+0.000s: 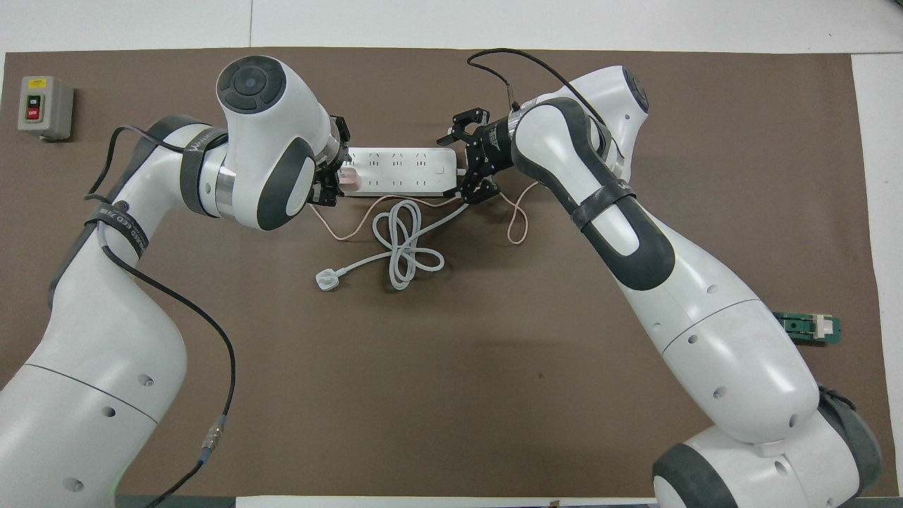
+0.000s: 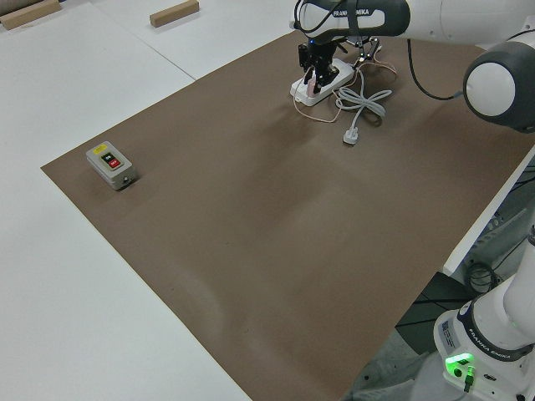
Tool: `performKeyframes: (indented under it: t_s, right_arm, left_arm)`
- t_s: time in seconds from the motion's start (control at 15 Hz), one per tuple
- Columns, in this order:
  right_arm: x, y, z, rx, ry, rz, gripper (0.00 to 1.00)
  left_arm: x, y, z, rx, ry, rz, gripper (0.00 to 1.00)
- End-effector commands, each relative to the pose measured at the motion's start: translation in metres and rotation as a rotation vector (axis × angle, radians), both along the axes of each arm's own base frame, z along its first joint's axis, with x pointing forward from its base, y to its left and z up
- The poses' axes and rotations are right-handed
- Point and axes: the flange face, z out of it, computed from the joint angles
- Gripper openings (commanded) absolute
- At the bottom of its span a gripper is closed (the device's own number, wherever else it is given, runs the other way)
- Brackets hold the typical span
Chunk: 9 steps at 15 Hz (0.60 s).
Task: Unplug charger and place it aside
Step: 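Grasp the pink charger with the left gripper while the right gripper holds the strip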
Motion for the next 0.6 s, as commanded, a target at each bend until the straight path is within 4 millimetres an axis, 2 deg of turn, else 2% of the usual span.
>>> performKeyframes:
  t_s: [0.0,0.27,0.53]
  right_arm:
    - [0.003,0.016,-0.011,-0.003,-0.013,-0.006,1.0]
    - [0.0,0.018,-0.021,-0.009,-0.006,-0.003,1.0]
    - [-0.001,0.009,-0.016,0.017,0.063,0.046,1.0]
  left_arm:
    - [-0.009,0.002,0.004,0.017,-0.016,0.008,0.0]
    - [-0.009,0.003,0.002,0.017,-0.016,0.008,0.0]
    - [-0.009,0.003,0.002,0.017,-0.016,0.008,0.0]
